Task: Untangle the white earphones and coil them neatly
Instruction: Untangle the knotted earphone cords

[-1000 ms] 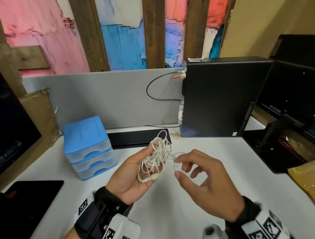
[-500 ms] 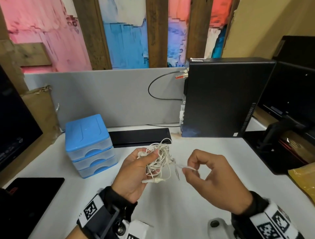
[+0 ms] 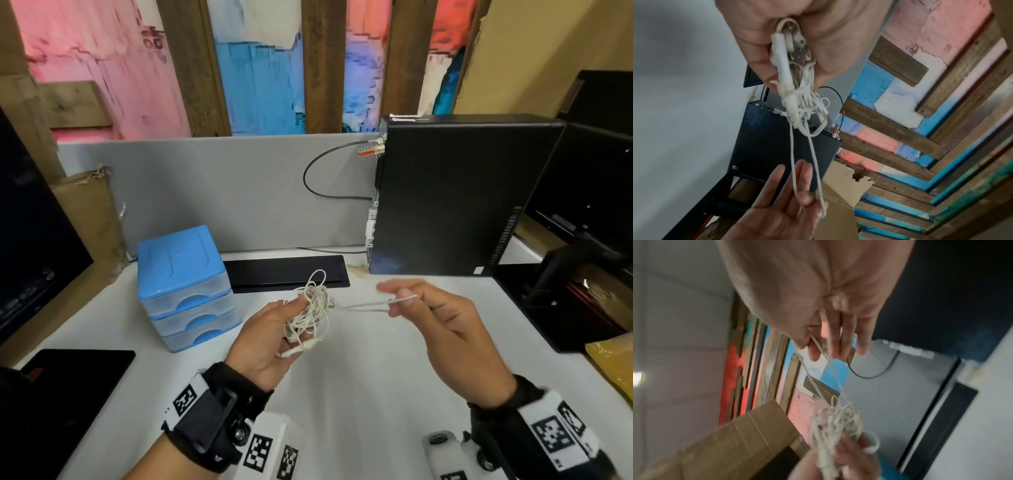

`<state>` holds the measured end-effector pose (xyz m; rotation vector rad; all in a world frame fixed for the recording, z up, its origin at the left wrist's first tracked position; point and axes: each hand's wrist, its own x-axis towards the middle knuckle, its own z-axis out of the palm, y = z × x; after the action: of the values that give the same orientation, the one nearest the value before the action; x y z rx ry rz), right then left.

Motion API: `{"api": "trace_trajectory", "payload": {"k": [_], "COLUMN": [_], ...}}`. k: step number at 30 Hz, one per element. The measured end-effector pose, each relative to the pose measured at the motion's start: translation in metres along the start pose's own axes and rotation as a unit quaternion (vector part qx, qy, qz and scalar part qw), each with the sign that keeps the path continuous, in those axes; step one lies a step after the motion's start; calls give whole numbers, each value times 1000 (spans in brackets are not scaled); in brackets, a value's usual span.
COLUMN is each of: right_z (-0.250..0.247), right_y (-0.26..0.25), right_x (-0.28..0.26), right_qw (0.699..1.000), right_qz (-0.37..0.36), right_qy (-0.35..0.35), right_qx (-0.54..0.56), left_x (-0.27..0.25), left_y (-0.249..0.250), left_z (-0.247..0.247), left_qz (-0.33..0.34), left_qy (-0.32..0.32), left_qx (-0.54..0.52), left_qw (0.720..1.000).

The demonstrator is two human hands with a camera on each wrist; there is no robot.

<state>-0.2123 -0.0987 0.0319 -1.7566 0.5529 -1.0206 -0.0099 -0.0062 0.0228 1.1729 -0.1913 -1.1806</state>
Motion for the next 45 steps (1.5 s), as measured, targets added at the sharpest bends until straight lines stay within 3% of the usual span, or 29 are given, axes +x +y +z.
{"api": "trace_trajectory", "payload": {"k": [3,8,13,17,23,30,36,45], "right_z": [5,2,2,2,-3,4,14,12], "right_y": [-4,-6,-9,-11,-6,0,-3,-2], "right_x": [-1,-3,-4,-2,-1,-3,-7,-7], "right_qw": [996,993,990,990,996,996,995,989], "right_qz": [48,100,98,122,80,61,77,84], "right_qy": [-16,-15,-96,-58,-22,38,-46,-42], "right_qx": [69,66,16,42,38,48,45,114], "left_x": [-1,-1,-8,-17,-29,-32,-34,-36], "left_y": [-2,0,7,8,10,7,5,-1], "left_z": [2,1,2,10,13,13,13,17], "left_qz": [3,19,2,11,9,54,88,94], "left_qy": [1,22,-38,-99,-176,-239,-256,-223], "left_qx": [1,-13,-34,-60,-55,-36,-32,11], "left_qw": [1000,1000,999,993,983,969,962,970]}}
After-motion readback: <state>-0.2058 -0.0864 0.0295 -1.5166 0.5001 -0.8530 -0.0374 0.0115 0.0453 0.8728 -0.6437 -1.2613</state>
